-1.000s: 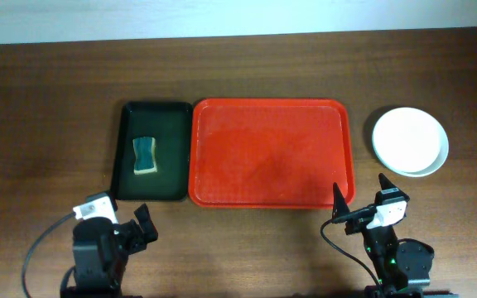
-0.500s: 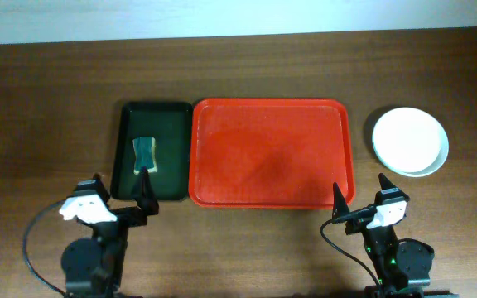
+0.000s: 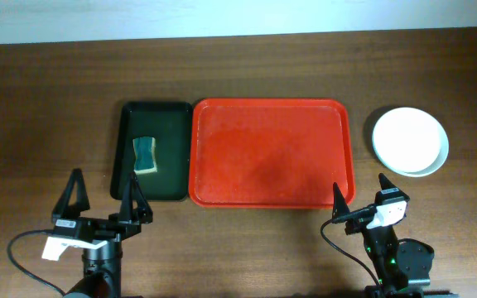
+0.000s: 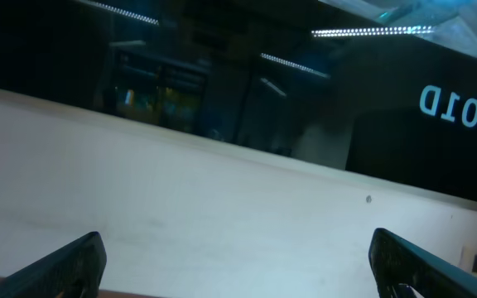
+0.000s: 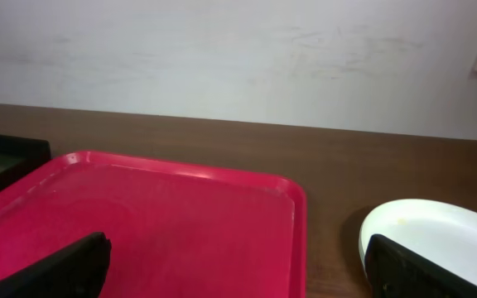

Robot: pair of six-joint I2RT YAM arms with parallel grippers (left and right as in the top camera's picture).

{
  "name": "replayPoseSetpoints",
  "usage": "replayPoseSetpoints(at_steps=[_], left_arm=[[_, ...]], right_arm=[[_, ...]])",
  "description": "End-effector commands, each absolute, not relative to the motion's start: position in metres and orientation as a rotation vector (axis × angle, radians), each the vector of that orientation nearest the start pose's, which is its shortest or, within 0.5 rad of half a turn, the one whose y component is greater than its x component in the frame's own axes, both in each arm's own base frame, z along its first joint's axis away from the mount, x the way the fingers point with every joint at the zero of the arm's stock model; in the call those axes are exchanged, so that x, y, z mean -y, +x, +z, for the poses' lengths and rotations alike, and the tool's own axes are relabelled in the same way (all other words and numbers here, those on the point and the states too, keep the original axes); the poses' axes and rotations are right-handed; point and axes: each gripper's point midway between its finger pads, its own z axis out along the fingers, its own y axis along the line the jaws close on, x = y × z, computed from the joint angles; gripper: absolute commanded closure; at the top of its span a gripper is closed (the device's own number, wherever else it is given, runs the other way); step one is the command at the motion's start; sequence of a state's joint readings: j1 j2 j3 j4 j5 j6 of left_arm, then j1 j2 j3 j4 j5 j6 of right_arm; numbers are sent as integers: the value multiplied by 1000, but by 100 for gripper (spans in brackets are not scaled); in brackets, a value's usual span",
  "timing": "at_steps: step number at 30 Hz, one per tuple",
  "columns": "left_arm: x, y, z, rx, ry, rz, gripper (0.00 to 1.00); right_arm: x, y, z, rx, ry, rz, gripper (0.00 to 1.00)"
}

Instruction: Clean dirty plates on tray and stack at the side

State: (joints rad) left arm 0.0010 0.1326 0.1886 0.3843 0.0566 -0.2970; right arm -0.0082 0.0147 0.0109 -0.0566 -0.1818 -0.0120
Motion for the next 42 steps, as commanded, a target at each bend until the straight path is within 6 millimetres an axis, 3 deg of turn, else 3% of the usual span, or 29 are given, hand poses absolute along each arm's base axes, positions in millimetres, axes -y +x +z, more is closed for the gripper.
replayPoseSetpoints(at_steps=[1, 10, 17, 21, 24, 31, 38, 42], left_arm=[[11, 221, 316, -1128, -114, -307, 1], [4, 216, 302, -1061, -141, -287, 1], [4, 223, 281, -1125, -153, -281, 0], [0, 235, 250, -1255, -190, -262, 1], [-6, 243, 216, -1388, -240, -227, 0], [-20, 245, 158, -1612, -323, -127, 1], [-10, 246, 157, -1646, -66, 31, 1], [-7, 246, 156, -1650, -21, 43, 1]], right_arm=[[-29, 244, 160, -1627, -145, 125, 1], [-29, 244, 160, -1627, -145, 124, 1], [-29, 244, 160, -1627, -145, 125, 1], [-29, 244, 160, -1627, -145, 125, 1], [-29, 244, 160, -1627, -145, 124, 1], [-29, 244, 160, -1627, -145, 125, 1], [-29, 244, 160, -1627, -145, 124, 1], [-29, 244, 160, -1627, -145, 124, 1]])
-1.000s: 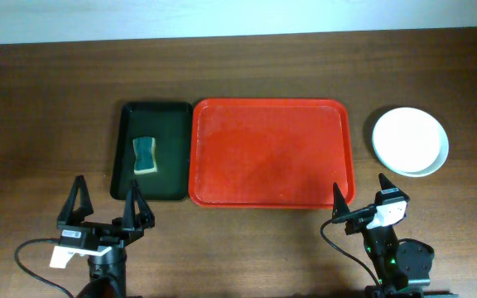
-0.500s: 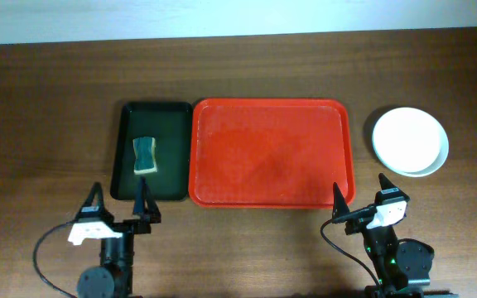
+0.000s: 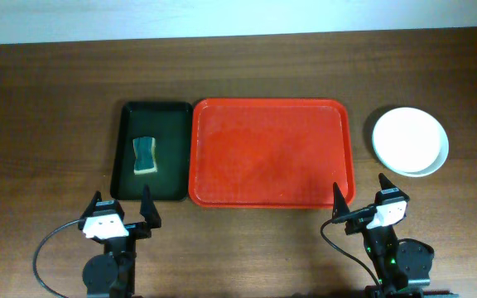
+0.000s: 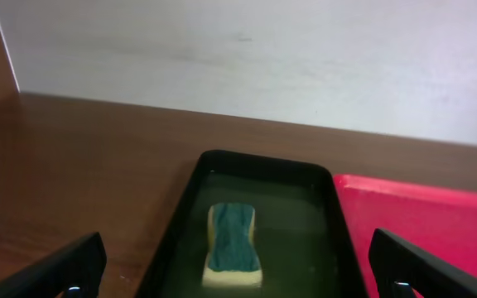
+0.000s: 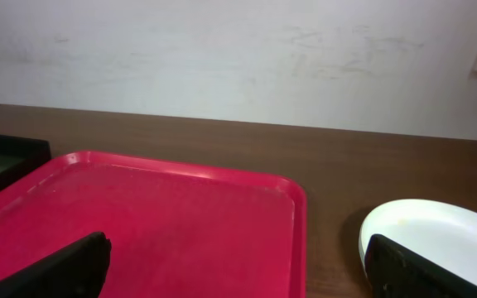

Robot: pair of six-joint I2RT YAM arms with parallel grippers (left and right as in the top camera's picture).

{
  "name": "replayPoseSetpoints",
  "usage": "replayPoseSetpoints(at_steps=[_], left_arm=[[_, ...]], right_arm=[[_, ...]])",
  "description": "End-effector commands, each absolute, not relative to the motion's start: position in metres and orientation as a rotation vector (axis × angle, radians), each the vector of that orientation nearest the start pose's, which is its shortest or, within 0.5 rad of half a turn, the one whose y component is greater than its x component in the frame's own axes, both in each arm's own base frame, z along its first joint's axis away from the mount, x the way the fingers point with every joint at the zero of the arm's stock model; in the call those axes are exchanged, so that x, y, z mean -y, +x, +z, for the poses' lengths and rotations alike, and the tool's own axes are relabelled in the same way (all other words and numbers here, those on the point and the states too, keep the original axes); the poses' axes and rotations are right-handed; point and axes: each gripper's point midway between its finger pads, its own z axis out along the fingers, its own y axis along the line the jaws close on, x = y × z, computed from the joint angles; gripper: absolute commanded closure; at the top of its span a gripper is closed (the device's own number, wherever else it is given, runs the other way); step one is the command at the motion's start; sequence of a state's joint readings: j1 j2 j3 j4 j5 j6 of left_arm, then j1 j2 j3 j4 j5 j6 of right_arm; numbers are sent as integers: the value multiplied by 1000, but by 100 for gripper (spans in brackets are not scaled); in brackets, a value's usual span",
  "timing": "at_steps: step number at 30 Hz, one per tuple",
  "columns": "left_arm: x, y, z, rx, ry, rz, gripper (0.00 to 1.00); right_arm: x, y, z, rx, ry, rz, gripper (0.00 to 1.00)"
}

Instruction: Clean dirty plates on tray and stack at the side

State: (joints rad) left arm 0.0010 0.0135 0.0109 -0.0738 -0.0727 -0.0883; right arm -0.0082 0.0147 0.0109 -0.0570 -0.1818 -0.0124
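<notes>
The red tray (image 3: 272, 153) lies bare in the middle of the table, seen too in the right wrist view as the red tray (image 5: 139, 223). White plates (image 3: 410, 141) are stacked to its right; the stack's rim (image 5: 437, 232) shows at the right wrist. A green-topped sponge (image 3: 144, 155) rests in the dark tray (image 3: 151, 190), and the left wrist sees that sponge (image 4: 233, 252). My left gripper (image 3: 122, 207) stands open near the table's front, facing the dark tray. My right gripper (image 3: 359, 193) is open at the red tray's front right corner.
Brown table surface (image 3: 48, 124) spreads left of the dark tray (image 4: 222, 165). A pale wall (image 5: 238, 58) rises behind the table's far edge.
My left gripper has shifted right and turned down: its camera then showed a dark window and wall, and now shows the dark tray with the sponge. The right arm has not moved.
</notes>
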Motion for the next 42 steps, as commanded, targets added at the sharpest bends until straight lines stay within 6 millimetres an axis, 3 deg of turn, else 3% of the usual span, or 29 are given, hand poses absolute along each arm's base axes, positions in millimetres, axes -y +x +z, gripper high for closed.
replayPoseSetpoints(at_steps=[1, 42], left_arm=[[-5, 246, 156, -1650, -11, 33, 1], [-3, 246, 156, -1651, -2, 23, 1]], right_arm=[[-29, 244, 160, -1627, -145, 125, 1], [-29, 244, 159, -1629, -145, 125, 1]])
